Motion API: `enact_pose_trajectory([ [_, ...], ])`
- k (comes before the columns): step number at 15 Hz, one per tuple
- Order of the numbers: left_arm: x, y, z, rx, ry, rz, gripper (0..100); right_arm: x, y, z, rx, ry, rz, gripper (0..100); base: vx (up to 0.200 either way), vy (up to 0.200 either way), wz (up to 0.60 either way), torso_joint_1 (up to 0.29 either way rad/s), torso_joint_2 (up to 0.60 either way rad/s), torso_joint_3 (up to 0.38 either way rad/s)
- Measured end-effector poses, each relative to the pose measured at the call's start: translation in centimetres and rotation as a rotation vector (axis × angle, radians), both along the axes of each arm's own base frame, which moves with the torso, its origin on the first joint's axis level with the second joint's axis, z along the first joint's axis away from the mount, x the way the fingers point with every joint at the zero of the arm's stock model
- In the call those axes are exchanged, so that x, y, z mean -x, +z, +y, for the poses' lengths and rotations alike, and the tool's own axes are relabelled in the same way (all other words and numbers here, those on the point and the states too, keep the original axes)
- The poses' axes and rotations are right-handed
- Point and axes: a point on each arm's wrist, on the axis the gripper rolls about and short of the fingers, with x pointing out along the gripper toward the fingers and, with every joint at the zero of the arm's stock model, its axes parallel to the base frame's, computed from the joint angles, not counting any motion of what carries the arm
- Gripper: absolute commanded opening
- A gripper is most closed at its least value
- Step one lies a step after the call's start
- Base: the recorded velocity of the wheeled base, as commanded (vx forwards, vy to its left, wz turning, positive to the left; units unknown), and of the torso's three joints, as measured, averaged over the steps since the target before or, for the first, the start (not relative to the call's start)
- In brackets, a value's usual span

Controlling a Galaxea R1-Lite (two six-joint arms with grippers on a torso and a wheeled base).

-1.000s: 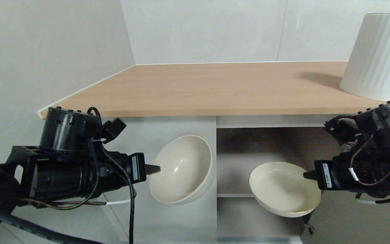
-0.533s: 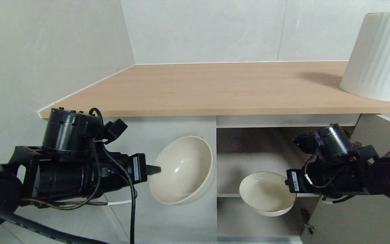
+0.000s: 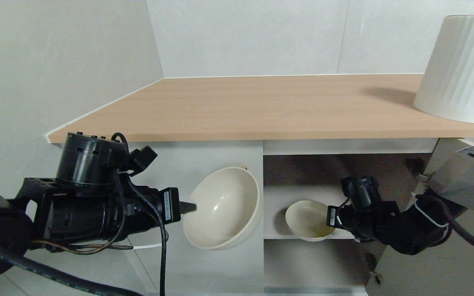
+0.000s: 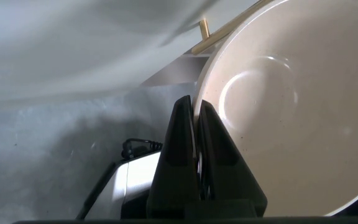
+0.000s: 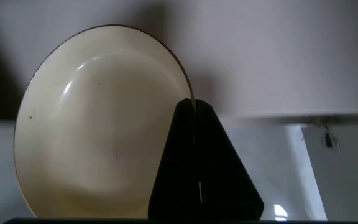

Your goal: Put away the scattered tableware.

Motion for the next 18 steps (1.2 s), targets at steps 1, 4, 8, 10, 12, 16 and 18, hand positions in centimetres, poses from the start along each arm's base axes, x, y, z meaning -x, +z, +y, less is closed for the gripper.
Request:
enact_pose_trajectory([
  [1,0.0,0.0,0.0,-0.001,-0.001,0.001,0,-0.5,-0.7,-0.2,-0.002,-0.013,-0.013,0,0.000,0.000,0.00,0.000,0.00,0.000],
  [4,0.0,-0.1,-0.1,-0.001,-0.003,0.005,0,-1.9,-2.5,-1.0,0.014,-0.067,-0.037,0,0.000,0.000,0.00,0.000,0.00,0.000],
  [8,0.1,-0.2,-0.2,-0.002,-0.006,0.006,0,-3.5,-3.9,-1.6,0.031,-0.107,-0.039,0,0.000,0.000,0.00,0.000,0.00,0.000],
  [10,0.0,-0.2,-0.2,-0.003,-0.006,0.008,0,-4.1,-4.3,-1.8,0.035,-0.121,-0.043,0,0.000,0.000,0.00,0.000,0.00,0.000],
  [12,0.0,-0.2,-0.2,-0.003,-0.007,0.009,0,-4.3,-4.6,-2.0,0.038,-0.128,-0.039,0,0.000,0.000,0.00,0.000,0.00,0.000],
  [16,0.1,-0.2,-0.2,-0.003,-0.009,0.009,0,-5.0,-5.1,-2.3,0.037,-0.142,-0.045,0,0.000,0.000,0.00,0.000,0.00,0.000],
  [18,0.1,-0.2,-0.3,-0.003,-0.009,0.009,0,-5.2,-5.2,-2.5,0.037,-0.148,-0.046,0,0.000,0.000,0.00,0.000,0.00,0.000],
])
